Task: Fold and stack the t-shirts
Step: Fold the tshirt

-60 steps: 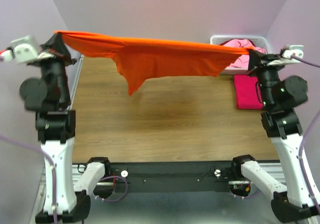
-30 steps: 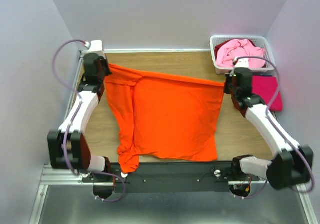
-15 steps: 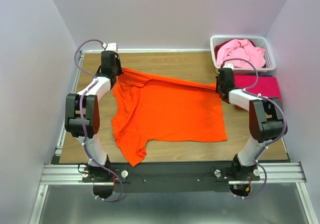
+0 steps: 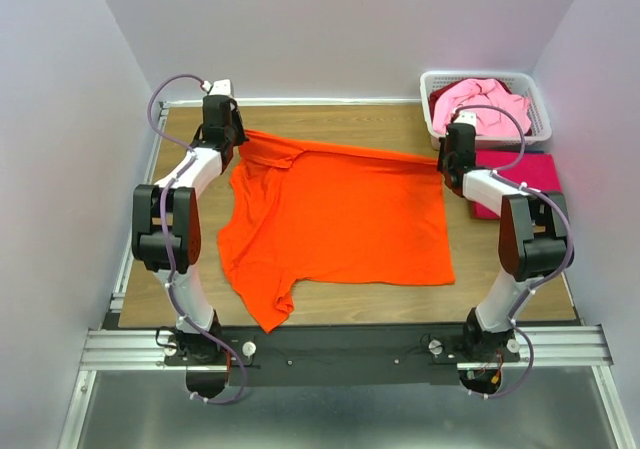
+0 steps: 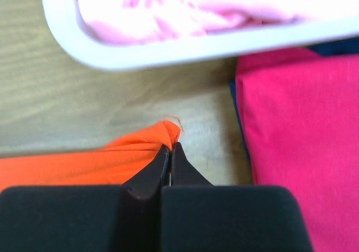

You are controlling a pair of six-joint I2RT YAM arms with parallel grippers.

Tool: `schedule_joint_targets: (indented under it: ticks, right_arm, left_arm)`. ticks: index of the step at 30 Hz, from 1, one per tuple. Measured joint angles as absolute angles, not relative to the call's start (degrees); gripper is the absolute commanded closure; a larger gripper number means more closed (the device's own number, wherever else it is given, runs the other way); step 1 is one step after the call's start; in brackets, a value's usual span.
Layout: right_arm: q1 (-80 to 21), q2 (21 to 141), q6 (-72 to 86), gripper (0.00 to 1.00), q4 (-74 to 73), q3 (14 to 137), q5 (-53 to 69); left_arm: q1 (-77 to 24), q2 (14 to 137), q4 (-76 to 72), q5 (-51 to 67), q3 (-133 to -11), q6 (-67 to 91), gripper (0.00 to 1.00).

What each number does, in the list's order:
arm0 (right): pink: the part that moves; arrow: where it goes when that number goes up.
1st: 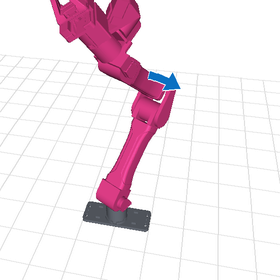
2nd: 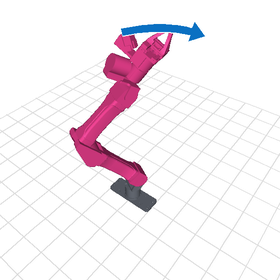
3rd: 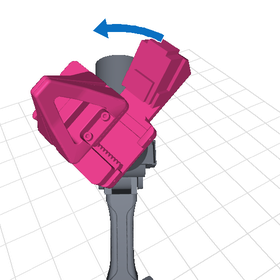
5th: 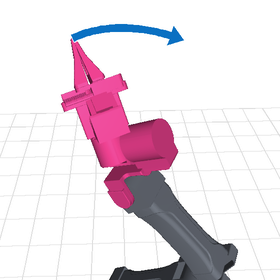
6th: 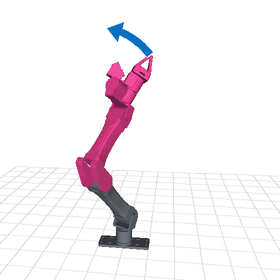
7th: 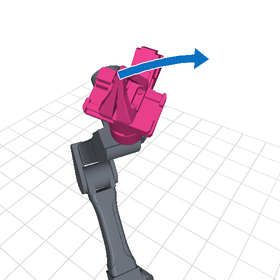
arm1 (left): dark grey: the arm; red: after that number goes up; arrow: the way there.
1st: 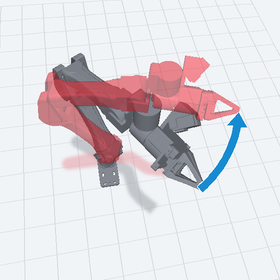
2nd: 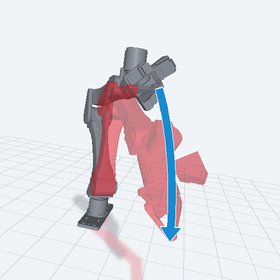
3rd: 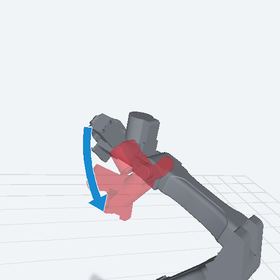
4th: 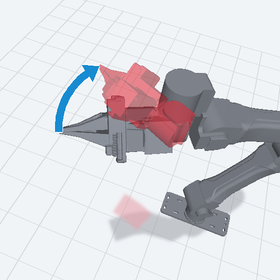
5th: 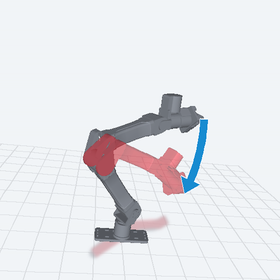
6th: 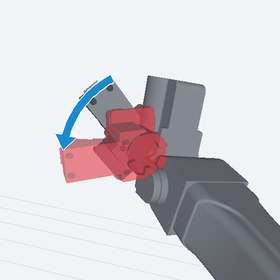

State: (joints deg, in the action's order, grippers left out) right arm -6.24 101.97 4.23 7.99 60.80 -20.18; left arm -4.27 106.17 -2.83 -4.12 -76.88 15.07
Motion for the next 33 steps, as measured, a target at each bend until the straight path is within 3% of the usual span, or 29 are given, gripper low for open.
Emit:
schedule_joint_targets:
  ticks: [17,33]
  right_arm:
    - [-5.87,106.54,4.01,0.98,7.62,64.29,-18.96]
    - [-5.85,101.86,4.49,0.96,5.96,63.9,-18.98]
  left_arm:
    - [-4.27,110.34,-0.51,-4.51,-78.32,17.32,1.0]
    - [-4.27,101.19,10.0,-4.49,-78.28,19.18,1.0]
